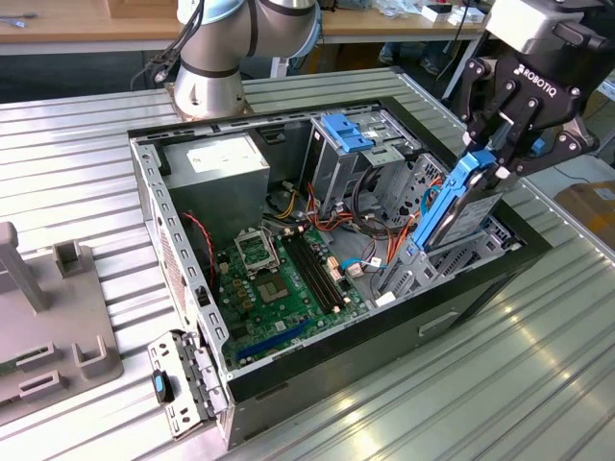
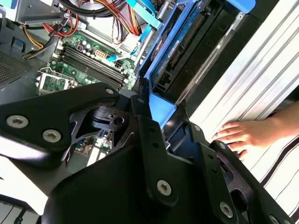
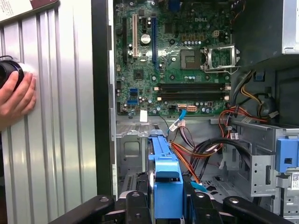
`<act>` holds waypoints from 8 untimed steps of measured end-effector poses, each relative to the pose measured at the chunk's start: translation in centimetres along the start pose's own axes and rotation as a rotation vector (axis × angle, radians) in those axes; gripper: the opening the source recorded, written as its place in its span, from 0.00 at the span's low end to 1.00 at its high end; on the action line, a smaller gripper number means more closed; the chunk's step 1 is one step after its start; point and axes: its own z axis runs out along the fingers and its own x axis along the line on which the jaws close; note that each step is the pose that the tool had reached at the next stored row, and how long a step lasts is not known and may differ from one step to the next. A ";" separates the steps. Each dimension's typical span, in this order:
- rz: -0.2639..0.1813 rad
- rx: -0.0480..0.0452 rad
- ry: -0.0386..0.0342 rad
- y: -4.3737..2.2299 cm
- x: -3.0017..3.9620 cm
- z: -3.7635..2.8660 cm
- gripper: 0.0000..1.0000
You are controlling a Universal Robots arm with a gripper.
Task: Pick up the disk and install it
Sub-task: 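Pick up the disk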
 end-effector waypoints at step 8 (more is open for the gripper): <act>0.001 0.0001 -0.0004 0.02 0.05 0.50 0.37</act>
